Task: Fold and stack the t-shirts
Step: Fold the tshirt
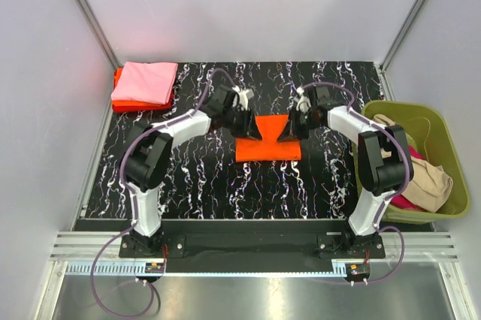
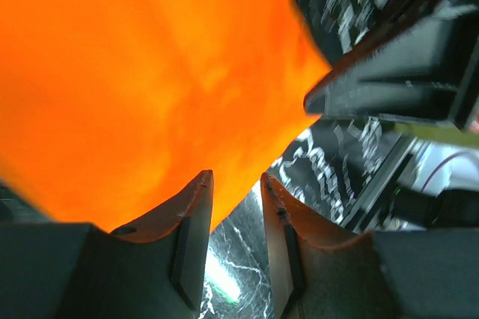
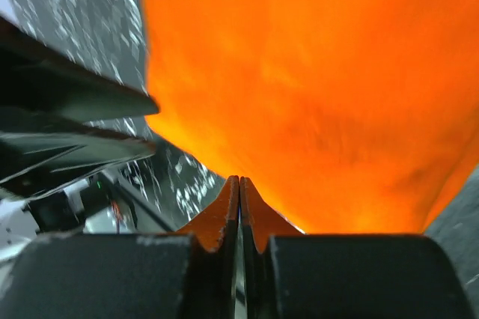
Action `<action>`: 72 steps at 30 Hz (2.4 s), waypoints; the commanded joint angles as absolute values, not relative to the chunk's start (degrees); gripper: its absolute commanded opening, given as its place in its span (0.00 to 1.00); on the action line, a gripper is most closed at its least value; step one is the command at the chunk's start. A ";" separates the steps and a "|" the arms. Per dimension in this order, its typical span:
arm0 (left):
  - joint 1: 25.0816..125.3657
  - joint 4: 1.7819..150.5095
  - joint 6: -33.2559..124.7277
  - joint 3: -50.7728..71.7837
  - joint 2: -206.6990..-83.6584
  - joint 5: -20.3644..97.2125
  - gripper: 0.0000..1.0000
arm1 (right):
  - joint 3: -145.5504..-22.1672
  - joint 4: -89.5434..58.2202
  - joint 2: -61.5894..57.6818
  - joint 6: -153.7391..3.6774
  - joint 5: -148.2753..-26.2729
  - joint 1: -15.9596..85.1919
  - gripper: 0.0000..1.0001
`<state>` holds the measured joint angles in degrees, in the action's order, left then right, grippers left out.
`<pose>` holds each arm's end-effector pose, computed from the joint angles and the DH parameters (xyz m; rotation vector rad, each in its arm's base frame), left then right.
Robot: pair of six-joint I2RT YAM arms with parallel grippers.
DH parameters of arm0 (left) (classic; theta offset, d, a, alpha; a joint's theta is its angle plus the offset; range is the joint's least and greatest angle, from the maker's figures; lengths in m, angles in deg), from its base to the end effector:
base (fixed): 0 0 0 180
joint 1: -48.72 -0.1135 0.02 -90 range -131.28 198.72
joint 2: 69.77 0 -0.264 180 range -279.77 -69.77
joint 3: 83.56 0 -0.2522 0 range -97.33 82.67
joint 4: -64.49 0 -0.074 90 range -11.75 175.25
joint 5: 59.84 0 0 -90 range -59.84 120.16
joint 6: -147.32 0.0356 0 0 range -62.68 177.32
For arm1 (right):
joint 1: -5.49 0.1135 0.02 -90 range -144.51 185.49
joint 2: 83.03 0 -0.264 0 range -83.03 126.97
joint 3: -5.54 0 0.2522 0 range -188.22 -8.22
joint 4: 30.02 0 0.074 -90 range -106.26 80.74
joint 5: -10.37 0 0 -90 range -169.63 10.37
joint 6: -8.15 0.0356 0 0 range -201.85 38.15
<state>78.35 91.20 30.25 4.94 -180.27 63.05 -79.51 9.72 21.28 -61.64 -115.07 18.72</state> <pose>0.3585 -0.2262 0.2043 0.3549 2.4844 -1.1288 0.3617 0.1062 0.1978 -0.0723 2.6326 1.0121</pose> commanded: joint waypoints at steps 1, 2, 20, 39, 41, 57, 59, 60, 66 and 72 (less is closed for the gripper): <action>79.04 88.62 30.07 7.87 -183.67 62.69 0.36 | -75.29 7.65 20.50 -60.66 -118.66 18.85 0.06; 79.13 88.53 30.16 8.49 -184.20 62.25 0.36 | -74.68 7.56 21.63 -61.53 -117.79 18.85 0.06; 80.71 90.73 29.89 7.26 -179.90 62.33 0.36 | -75.02 8.70 18.74 -60.49 -120.84 19.46 0.07; 80.81 94.24 32.80 12.46 -176.31 50.01 0.35 | -72.38 9.49 19.63 -61.99 -111.71 18.67 0.06; 80.98 94.77 32.09 10.53 -175.16 52.12 0.35 | -73.08 10.46 17.17 -61.54 -111.28 18.67 0.06; 83.53 89.85 31.12 14.47 -180.95 55.92 0.35 | -68.08 13.80 18.65 -64.71 -97.13 18.41 0.06; 83.53 89.85 31.04 14.82 -180.78 55.48 0.35 | -68.34 14.41 18.57 -64.79 -94.49 18.32 0.05; 83.53 89.85 31.12 14.82 -180.52 54.87 0.35 | -68.52 14.76 17.96 -64.88 -94.31 18.23 0.05; 83.53 92.83 32.00 12.28 -177.00 54.16 0.36 | -70.54 17.75 12.25 -63.04 -94.93 18.32 0.05; 83.53 93.54 32.18 12.01 -176.21 53.81 0.36 | -68.52 17.76 11.00 -62.86 -95.72 18.32 0.04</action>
<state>83.68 92.95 30.88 13.75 -178.74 55.48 -68.52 16.71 12.43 -62.97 -97.13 18.55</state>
